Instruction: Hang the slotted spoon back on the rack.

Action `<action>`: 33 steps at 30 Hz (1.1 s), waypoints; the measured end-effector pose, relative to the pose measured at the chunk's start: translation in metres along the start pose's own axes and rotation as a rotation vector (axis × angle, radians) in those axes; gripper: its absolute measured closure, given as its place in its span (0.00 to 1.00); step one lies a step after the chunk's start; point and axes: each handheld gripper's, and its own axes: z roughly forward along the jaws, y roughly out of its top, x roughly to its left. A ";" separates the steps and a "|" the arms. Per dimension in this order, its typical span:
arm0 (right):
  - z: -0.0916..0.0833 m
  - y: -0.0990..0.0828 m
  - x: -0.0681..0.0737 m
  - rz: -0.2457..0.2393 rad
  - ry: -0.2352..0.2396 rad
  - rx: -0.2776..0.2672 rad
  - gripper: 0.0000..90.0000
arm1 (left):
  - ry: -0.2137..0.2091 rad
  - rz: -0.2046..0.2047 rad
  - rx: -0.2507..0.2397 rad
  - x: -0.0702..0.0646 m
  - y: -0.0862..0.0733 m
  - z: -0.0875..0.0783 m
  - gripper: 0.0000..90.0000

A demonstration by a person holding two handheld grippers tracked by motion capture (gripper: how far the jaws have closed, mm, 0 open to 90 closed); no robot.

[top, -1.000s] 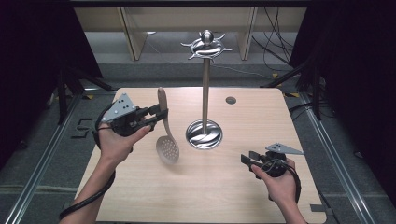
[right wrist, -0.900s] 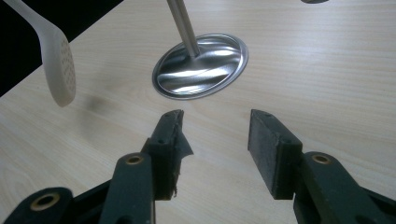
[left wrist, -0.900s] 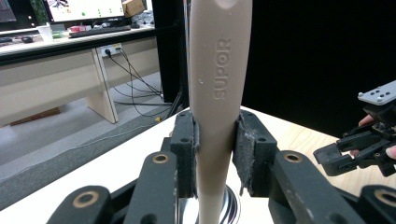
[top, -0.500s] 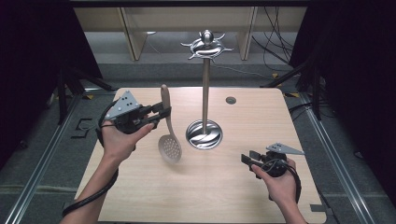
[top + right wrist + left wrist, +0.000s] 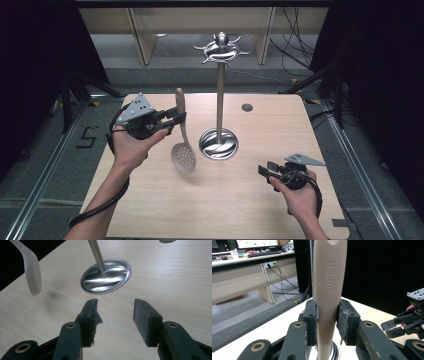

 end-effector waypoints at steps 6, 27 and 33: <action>0.001 0.000 0.000 0.003 0.009 -0.010 0.61 | 0.001 0.001 -0.001 0.001 0.004 0.002 0.78; 0.001 0.000 0.000 0.009 0.012 -0.003 0.60 | -0.007 0.002 -0.001 0.001 0.012 0.009 0.78; 0.000 0.000 -0.001 -0.008 -0.006 0.000 0.60 | -0.006 0.005 -0.003 0.002 0.016 0.011 0.78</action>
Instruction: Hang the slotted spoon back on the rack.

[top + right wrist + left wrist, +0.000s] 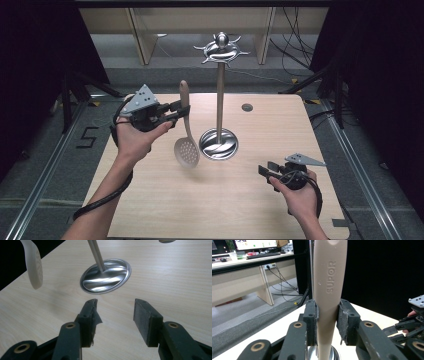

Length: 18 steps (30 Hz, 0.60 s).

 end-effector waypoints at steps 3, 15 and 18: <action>0.000 0.000 0.001 0.017 0.018 -0.003 0.60 | -0.001 0.000 0.000 0.000 0.002 0.002 0.78; 0.000 0.000 0.000 0.004 0.003 0.000 0.60 | -0.002 -0.004 -0.004 0.001 0.007 0.007 0.78; 0.000 0.000 0.001 0.008 0.002 0.002 0.60 | 0.001 -0.008 -0.010 0.001 0.009 0.009 0.78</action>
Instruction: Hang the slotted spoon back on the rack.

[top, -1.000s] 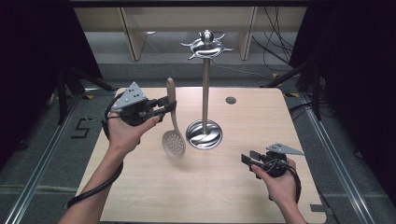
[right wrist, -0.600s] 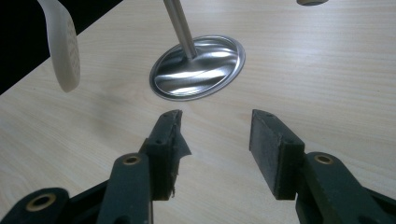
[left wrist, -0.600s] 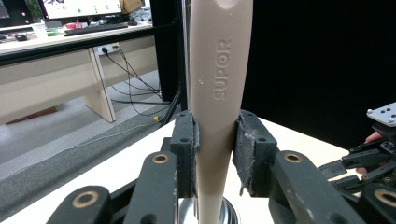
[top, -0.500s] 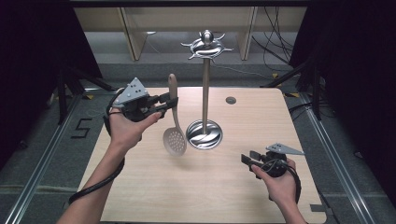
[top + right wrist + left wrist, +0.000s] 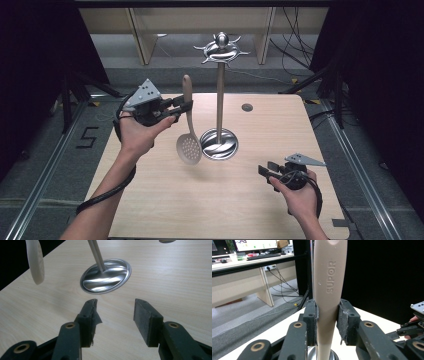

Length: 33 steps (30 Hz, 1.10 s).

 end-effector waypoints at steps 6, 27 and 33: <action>0.000 0.000 0.000 -0.002 0.001 -0.001 0.60 | -0.002 -0.003 -0.002 0.000 0.002 0.003 0.78; 0.001 0.000 0.001 0.013 0.019 -0.003 0.59 | -0.006 -0.019 0.010 0.000 0.015 0.013 0.78; 0.001 0.000 0.000 0.005 0.013 -0.006 0.59 | -0.004 -0.016 0.013 0.000 0.017 0.015 0.78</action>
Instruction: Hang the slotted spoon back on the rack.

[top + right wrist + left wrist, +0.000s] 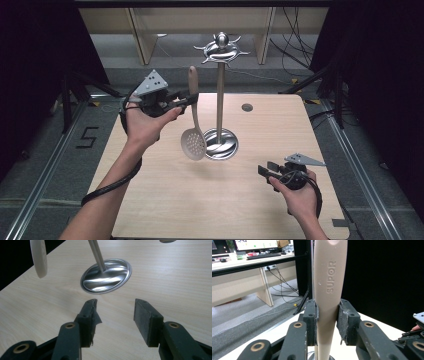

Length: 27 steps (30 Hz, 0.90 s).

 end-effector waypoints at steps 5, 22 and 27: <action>0.000 0.000 0.000 0.005 0.001 0.002 0.59 | 0.001 0.000 0.002 0.000 0.002 0.002 0.78; 0.000 0.000 0.000 0.003 0.003 0.001 0.59 | 0.002 -0.006 0.004 0.000 0.012 0.007 0.78; 0.000 0.000 0.000 0.004 0.005 0.002 0.59 | 0.005 -0.004 0.010 0.000 0.014 0.009 0.78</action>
